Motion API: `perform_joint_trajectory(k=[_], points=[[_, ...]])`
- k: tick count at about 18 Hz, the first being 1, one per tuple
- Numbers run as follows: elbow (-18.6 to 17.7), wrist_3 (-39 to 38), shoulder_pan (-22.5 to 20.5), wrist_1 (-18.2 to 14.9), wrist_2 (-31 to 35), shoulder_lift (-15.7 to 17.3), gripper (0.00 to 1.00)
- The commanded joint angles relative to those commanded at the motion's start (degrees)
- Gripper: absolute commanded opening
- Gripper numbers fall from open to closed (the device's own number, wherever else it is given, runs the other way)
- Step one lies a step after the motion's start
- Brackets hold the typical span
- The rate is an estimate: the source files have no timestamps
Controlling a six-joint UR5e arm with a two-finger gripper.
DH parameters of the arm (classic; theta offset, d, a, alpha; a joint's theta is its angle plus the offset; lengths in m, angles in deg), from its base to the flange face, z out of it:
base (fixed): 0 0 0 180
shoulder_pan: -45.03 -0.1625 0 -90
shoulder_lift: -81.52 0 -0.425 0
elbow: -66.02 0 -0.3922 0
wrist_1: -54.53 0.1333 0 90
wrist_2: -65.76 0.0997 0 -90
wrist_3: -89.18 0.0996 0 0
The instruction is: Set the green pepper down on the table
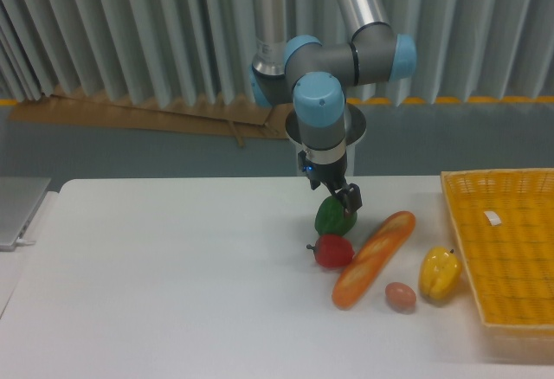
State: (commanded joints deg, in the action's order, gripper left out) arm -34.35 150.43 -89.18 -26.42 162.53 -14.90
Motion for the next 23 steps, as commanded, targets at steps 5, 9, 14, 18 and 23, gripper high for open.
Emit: perform_joint_trajectory(k=[5,9,14,18,23], points=[[1.0,1.7,0.0,-0.2,-0.4,0.0,1.0],[1.2,2.5,-0.1,-0.1,-0.4,0.0,1.0],[1.4,2.7,-0.1,-0.1,-0.4,0.1,1.0],[1.4,3.9,-0.1,-0.1,-0.4,0.1,1.0],[1.4,4.3,0.0,-0.1,-0.4,0.4,1.0]])
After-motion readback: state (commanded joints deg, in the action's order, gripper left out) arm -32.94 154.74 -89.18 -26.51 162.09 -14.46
